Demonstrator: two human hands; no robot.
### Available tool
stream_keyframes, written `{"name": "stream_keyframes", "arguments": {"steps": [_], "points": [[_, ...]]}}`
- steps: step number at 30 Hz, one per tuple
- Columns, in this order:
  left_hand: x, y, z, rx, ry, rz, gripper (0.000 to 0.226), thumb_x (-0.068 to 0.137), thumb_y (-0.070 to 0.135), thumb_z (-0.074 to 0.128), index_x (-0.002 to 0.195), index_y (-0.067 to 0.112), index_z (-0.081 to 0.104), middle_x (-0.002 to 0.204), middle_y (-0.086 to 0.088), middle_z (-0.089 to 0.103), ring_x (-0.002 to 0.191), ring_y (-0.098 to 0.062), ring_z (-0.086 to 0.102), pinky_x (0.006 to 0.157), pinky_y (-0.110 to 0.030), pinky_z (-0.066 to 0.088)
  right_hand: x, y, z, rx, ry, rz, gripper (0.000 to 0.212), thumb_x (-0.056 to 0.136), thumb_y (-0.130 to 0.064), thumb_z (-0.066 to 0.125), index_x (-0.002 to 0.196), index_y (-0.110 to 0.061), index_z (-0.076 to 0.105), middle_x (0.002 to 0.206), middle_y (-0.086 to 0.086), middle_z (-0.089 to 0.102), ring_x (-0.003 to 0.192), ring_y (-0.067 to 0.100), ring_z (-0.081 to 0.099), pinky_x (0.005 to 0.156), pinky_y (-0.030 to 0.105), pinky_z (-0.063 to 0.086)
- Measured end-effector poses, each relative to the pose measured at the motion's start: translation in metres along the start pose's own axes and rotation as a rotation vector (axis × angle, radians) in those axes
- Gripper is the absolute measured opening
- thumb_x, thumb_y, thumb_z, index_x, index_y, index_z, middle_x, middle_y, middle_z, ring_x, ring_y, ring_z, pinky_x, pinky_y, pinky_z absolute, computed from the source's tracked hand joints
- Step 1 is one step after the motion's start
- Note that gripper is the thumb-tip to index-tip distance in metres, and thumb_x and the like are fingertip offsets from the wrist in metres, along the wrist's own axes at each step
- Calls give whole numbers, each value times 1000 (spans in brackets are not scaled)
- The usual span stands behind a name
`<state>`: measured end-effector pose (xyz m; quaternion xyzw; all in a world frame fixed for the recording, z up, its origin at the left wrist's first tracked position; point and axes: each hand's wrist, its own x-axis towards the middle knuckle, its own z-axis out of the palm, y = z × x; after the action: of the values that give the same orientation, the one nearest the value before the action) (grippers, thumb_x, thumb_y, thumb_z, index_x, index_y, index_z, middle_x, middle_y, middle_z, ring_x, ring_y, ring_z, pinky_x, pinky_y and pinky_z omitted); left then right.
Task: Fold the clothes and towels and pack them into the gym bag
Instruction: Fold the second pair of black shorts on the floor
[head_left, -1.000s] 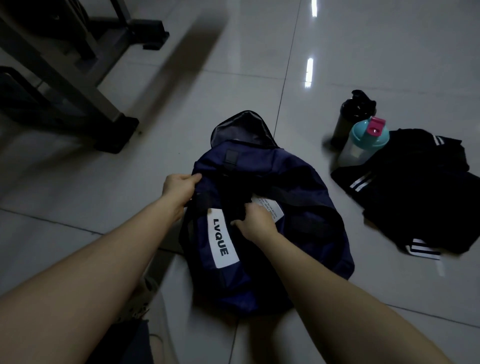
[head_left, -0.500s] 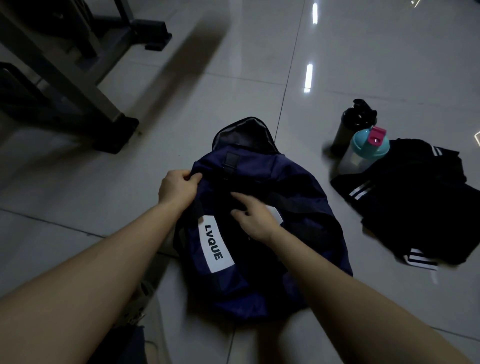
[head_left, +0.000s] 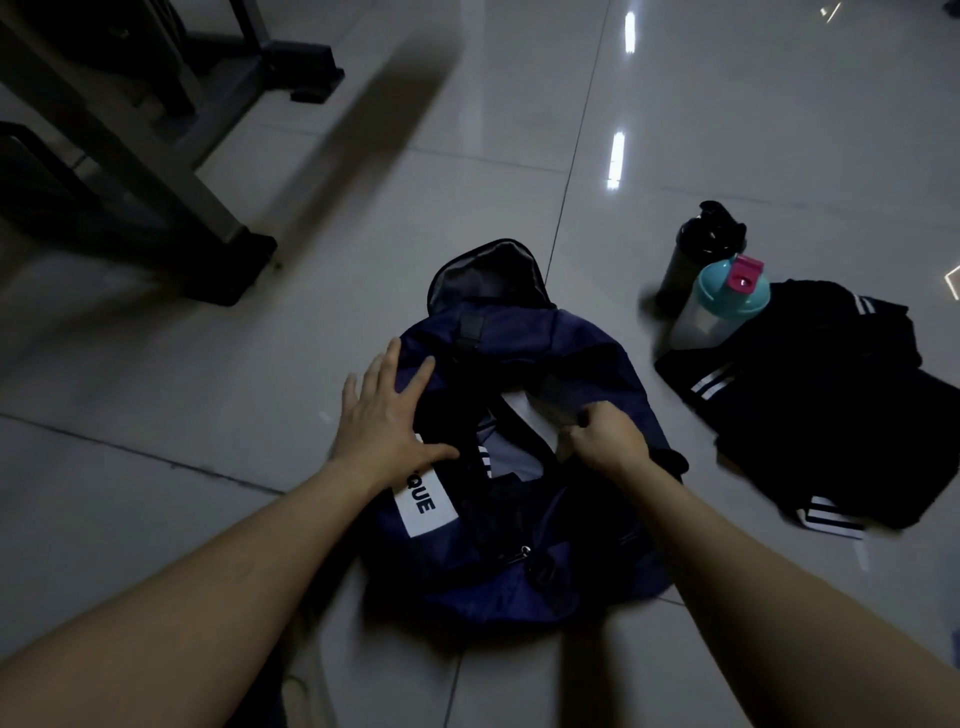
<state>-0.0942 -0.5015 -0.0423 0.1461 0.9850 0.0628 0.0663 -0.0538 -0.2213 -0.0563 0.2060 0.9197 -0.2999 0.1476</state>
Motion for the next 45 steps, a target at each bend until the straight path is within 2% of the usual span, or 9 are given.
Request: {"name": "stream_keyframes", "arguments": {"steps": [8,12,20,25,28,32,38,42,45], "points": [[21,26,27,152,-224,-171,134,57,104,40,161,34,-8,167,-14,-21,155,-37,-7,117,-70,9,3,14,-27,91,-145,14,31,81,-19,71,63,-14,46,61,0,47,57,18,46,54,32,31],[24,30,26,161,-282,-240,132,58,104,38,160,34,-9,166,-15,-21,154,-39,-4,115,-70,17,0,30,-44,218,-19,94,38,80,-18,75,56,-16,45,56,4,42,55,21,44,56,32,32],[1,33,-1,-37,-138,-215,133,62,92,60,160,35,-9,167,-14,-18,153,-39,3,117,-64,19,-25,29,-25,-278,15,29,30,88,-43,60,81,-15,52,74,3,61,69,27,60,58,33,43],[-28,39,-7,-440,16,-594,131,65,74,77,159,27,-1,157,-21,25,133,-43,43,103,-58,43,-27,38,-24,-128,-59,122,19,85,-20,61,73,-9,51,71,4,59,64,24,59,63,34,45],[-44,36,-2,-534,-94,-746,95,70,69,75,139,14,39,128,-15,59,107,-37,63,90,-47,53,-34,41,-35,316,-137,140,19,88,-16,67,74,-9,57,69,9,55,61,23,55,57,32,42],[-41,32,-4,-418,-101,-579,43,85,51,69,108,15,67,97,-6,70,80,-28,63,72,-34,52,-54,38,-60,766,-303,115,19,89,-18,69,74,-13,60,76,16,53,65,29,54,66,39,43],[5,35,-52,-834,64,-476,40,76,54,80,89,17,72,86,-2,74,80,-24,70,75,-38,58,-68,20,-96,1011,-338,-4,44,84,-15,67,116,15,59,106,22,59,99,38,56,81,43,50],[-3,48,-33,-611,-169,-339,70,73,80,64,119,27,61,103,3,69,94,-25,67,81,-35,53,-77,23,-87,609,-103,64,24,78,-18,68,82,5,64,81,17,58,74,29,56,66,42,41],[-18,64,-8,-510,-23,-268,90,78,77,61,146,23,37,134,-6,56,119,-31,57,95,-43,50,-79,33,-75,445,60,124,25,81,-21,56,81,3,63,75,14,61,67,28,59,60,46,47]]}}
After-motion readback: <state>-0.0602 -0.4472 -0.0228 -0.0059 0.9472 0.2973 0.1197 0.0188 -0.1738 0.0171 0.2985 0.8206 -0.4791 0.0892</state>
